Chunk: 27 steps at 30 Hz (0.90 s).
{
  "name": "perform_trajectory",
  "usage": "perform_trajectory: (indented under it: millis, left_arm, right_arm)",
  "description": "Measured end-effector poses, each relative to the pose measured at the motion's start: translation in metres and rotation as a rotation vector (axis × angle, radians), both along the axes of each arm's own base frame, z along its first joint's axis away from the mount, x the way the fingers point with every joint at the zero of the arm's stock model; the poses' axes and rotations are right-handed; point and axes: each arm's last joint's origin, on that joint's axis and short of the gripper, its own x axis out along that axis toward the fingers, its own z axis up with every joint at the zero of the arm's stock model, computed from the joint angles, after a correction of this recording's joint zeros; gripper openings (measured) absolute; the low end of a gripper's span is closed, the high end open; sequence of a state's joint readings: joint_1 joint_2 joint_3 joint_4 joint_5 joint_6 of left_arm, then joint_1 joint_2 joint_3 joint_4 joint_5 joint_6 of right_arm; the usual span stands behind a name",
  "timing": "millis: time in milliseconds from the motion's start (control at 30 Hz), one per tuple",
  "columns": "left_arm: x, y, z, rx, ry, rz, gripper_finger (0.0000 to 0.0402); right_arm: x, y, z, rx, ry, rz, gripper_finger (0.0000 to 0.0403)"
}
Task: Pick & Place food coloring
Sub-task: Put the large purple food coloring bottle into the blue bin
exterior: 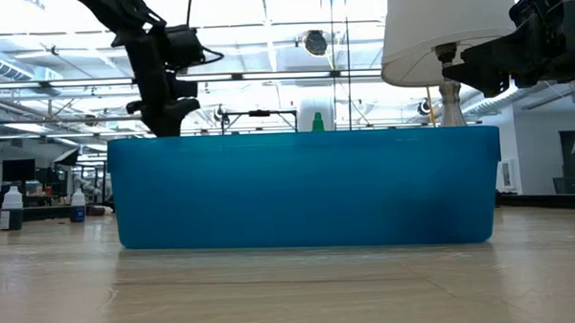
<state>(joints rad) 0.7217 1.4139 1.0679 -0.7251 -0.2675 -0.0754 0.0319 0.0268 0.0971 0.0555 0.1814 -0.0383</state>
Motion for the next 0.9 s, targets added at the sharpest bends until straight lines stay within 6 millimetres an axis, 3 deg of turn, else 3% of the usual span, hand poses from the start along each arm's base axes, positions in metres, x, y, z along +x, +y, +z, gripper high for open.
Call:
perform_trajectory:
  millis: [167, 333, 633, 900]
  left_arm:
    - [-0.002, 0.007, -0.011, -0.060, 0.026, 0.026, 0.0222]
    - [0.005, 0.019, -0.031, -0.109, 0.060, -0.007, 0.0270]
    - [0.007, 0.038, -0.063, -0.156, 0.132, 0.024, 0.0282]
    - [0.009, 0.046, -0.063, -0.107, 0.110, 0.012, 0.0283]
  right_arm:
    - [0.000, 0.000, 0.000, 0.000, 0.000, 0.000, 0.0271]
    - [0.000, 0.000, 0.000, 0.000, 0.000, 0.000, 0.0271]
    - [0.000, 0.000, 0.000, 0.000, -0.001, 0.000, 0.0270]
    - [0.000, 0.000, 0.000, 0.000, -0.001, 0.000, 0.0274]
